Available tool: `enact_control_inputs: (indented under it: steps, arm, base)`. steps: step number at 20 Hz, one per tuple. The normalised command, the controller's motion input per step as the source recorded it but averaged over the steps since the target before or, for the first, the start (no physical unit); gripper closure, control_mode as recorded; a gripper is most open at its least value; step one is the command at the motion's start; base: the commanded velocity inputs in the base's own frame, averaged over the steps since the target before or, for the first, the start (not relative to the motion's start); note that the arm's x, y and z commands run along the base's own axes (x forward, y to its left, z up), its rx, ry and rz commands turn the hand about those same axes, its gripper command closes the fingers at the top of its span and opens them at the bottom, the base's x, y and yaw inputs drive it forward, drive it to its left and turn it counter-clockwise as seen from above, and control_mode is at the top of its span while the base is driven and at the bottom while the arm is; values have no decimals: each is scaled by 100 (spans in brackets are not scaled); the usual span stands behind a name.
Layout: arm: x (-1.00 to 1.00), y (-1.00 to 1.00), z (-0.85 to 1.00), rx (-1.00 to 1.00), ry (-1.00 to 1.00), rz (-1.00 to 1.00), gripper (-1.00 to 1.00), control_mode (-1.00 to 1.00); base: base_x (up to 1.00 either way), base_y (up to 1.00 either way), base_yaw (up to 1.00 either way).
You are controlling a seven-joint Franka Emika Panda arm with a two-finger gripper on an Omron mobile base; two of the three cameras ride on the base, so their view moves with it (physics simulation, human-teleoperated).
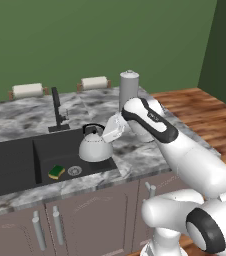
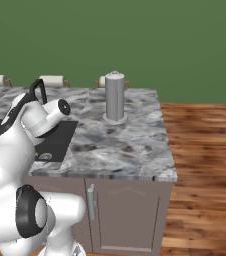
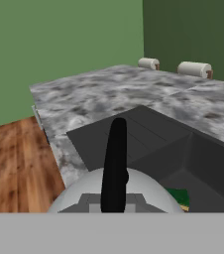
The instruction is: Open the cabinet, pick the kettle from the cabinet, and place it in the sink.
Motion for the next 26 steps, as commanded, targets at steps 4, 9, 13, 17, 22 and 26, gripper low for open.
enact_control_inputs:
  steps: [4,9,13,17,22,26]
  arm:
    - [18,18,-17,-7,0,0,100,-100]
    - [18,16,-18,-5,0,0,100,-100]
    - [17,15,-18,-4,0,0,100,-100]
    - [16,12,-18,-2,0,0,100,-100]
    - [15,9,-22,-1,-2,0,100,-100]
    - [15,7,-23,-4,-3,0,100,-100]
  base:
    - [0,0,0]
    - [0,0,0]
    - [0,0,0]
    - [0,0,0]
    - [0,0,0]
    - [0,0,0]
